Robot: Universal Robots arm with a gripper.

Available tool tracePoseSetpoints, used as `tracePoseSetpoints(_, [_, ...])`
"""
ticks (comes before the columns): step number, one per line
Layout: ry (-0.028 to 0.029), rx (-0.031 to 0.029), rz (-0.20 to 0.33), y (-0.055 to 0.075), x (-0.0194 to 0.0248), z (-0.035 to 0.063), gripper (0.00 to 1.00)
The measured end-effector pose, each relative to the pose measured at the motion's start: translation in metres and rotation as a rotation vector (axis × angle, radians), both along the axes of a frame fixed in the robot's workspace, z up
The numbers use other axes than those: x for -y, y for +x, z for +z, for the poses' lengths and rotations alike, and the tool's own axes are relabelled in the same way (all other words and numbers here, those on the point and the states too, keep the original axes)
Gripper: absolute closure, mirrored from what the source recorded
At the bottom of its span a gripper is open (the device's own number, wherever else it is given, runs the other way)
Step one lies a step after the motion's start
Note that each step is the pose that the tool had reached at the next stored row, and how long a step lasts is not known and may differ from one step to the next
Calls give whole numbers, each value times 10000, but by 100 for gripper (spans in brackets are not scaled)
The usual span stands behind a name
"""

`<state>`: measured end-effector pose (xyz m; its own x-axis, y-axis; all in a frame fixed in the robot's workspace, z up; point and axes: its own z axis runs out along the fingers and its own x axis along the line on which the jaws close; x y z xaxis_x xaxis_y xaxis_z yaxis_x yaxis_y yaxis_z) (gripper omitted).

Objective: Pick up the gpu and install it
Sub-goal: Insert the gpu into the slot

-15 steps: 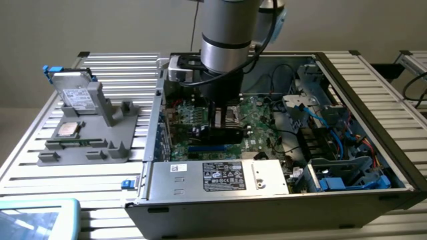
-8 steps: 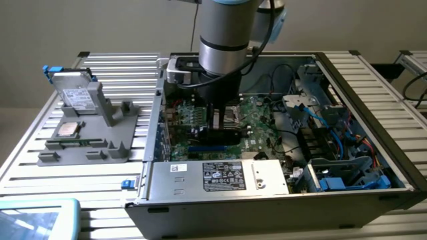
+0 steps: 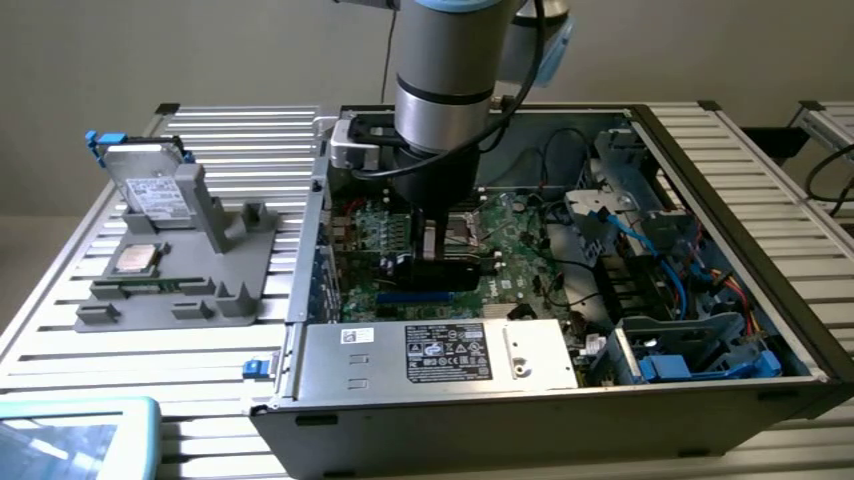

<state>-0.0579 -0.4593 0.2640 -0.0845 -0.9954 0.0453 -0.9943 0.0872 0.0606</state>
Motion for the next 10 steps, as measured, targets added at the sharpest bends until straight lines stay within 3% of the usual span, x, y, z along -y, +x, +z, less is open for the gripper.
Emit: tracePoseSetpoints(10, [-1, -1, 5, -20, -49, -17, 73])
